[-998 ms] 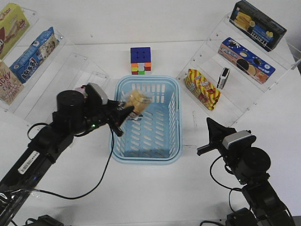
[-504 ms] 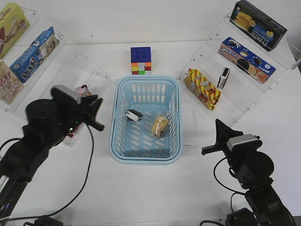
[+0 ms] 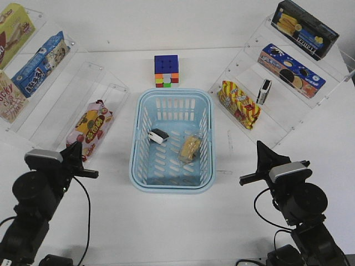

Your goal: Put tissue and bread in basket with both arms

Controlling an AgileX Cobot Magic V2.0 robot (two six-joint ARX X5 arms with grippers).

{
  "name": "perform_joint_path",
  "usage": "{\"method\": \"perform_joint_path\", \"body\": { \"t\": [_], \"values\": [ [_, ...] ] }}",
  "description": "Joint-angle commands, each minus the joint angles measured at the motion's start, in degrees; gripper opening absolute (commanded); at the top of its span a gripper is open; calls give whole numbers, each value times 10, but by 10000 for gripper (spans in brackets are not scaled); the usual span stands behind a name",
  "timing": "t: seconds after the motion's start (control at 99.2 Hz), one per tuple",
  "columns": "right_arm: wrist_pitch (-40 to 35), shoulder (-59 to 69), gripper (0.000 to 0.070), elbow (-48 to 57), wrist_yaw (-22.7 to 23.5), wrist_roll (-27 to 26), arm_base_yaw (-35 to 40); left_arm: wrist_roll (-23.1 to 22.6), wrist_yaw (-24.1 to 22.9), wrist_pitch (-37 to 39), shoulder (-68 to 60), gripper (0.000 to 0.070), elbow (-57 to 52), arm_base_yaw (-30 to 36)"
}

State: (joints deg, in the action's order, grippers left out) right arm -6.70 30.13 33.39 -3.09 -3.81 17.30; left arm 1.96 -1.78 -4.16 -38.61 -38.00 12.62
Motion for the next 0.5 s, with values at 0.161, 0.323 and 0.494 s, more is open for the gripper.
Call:
{"method": "perform_joint_path", "body": {
  "t": [0.161,0.323,0.494],
  "values": [
    [7,2,1,7,0,5,3,7,0,-2,30,1,18,1],
    [7,3,1,7,0,5,3,7,0,0,47,1,18,1],
    [7,3,1,7,0,5,3,7,1,0,66,1,18,1]
  ]
}}
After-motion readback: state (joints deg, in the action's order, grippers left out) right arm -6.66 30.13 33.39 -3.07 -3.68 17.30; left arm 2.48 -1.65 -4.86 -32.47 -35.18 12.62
